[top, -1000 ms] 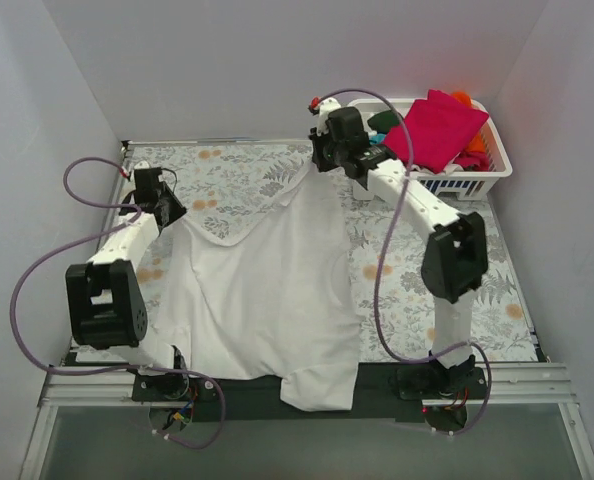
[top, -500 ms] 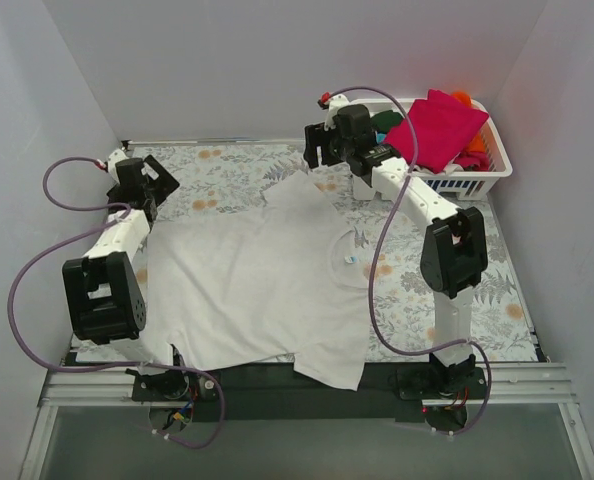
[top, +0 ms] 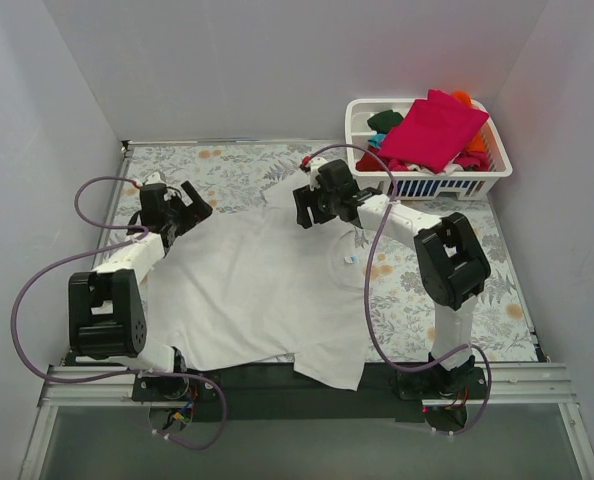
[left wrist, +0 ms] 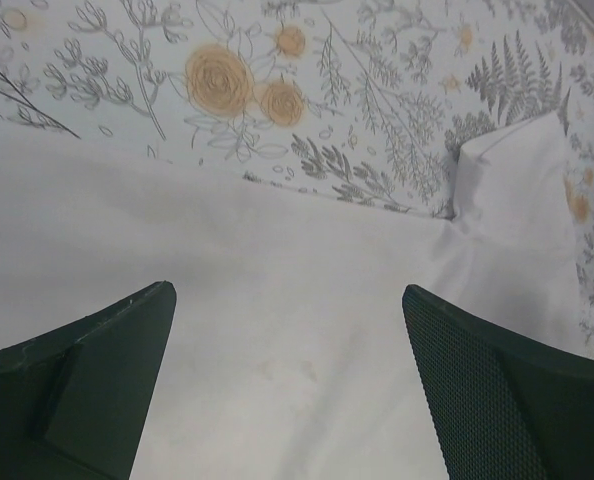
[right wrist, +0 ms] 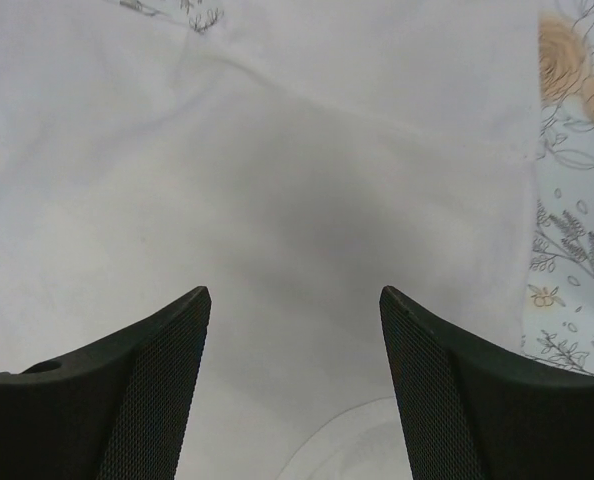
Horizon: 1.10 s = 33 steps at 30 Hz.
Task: Fold and stack the t-shirts
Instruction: Flatten the tshirt out
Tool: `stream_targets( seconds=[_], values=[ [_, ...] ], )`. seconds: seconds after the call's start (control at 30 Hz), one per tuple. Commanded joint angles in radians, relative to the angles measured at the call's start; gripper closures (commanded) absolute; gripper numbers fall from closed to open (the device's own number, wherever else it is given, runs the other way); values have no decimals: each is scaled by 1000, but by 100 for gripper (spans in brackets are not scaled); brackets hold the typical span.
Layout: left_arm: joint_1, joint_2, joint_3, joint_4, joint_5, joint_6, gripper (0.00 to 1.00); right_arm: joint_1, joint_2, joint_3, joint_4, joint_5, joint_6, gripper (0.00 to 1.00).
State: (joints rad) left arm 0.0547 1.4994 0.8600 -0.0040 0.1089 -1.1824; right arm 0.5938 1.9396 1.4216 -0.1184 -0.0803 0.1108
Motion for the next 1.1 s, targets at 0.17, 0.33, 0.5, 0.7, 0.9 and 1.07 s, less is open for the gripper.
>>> stream_targets(
  seconds=[0.17, 0.33, 0.5, 0.7, 0.9, 1.07],
  values=[
    [-30, 51, -47, 29, 91, 17, 11, 17, 62, -18, 66, 43, 20, 39],
    [-30, 111, -29, 24, 112, 23, 11, 17, 133, 37, 31, 76, 20, 39],
    [-27, 177, 2, 13, 109, 38, 11, 9, 220, 120, -13, 108, 20, 39],
    [-4, 264, 43, 10, 126, 41, 11, -14, 329, 273, -87, 109, 26, 38],
    [23, 340, 117, 10, 132, 41, 11, -37, 455, 496, -190, 108, 10, 37],
    [37, 413, 221, 9, 163, 44, 11, -66, 568, 684, -256, 88, 7, 34]
  ],
)
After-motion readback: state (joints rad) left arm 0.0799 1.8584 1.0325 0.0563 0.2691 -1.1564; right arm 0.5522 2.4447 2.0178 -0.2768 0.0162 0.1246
